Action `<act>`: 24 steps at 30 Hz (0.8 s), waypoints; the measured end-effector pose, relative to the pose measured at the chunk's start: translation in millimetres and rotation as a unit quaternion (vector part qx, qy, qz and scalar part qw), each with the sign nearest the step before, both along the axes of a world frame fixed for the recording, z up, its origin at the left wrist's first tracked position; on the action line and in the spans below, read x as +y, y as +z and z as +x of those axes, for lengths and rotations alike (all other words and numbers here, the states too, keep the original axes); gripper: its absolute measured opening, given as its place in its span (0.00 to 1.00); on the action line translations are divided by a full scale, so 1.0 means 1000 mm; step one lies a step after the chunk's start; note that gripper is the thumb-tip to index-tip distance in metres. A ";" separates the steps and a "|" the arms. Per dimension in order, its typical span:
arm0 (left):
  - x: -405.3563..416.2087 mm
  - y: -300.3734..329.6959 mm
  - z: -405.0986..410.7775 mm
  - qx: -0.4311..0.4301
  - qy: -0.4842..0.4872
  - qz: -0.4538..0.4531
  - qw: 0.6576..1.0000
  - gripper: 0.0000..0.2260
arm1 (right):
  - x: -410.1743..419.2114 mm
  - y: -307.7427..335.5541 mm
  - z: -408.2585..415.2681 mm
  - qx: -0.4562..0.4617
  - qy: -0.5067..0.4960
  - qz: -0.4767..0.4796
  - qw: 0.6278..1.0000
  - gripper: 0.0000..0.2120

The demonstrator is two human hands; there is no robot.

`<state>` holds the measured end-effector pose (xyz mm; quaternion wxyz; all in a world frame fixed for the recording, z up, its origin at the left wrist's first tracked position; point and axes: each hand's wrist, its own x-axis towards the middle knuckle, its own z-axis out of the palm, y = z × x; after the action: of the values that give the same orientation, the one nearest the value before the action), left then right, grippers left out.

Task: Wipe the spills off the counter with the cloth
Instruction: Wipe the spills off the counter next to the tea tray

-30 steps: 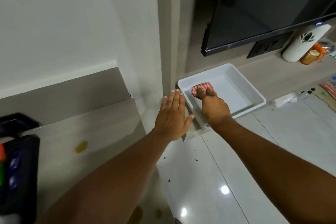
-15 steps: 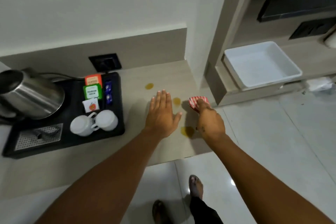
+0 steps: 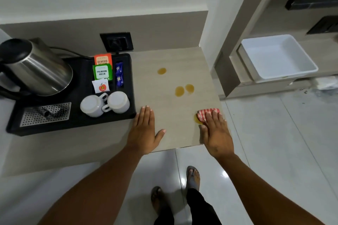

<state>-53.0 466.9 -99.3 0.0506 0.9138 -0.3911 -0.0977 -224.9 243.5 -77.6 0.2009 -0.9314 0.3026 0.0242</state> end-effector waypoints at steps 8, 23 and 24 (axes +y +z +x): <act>-0.010 -0.015 0.008 -0.002 -0.010 0.005 1.000 0.45 | -0.050 -0.008 0.073 0.030 -0.006 -0.038 0.999 0.31; -0.010 -0.014 0.012 0.023 0.003 -0.019 1.000 0.45 | -0.114 -0.005 0.204 -0.011 0.040 -0.043 0.998 0.27; -0.011 -0.014 0.016 0.019 0.001 -0.018 1.000 0.45 | -0.124 -0.002 0.225 -0.015 0.049 -0.044 0.998 0.27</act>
<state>-37.4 455.8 -113.3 0.0744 0.9109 -0.3912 -0.1083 0.1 119.8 -79.4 0.1627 -0.9534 0.2542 0.0070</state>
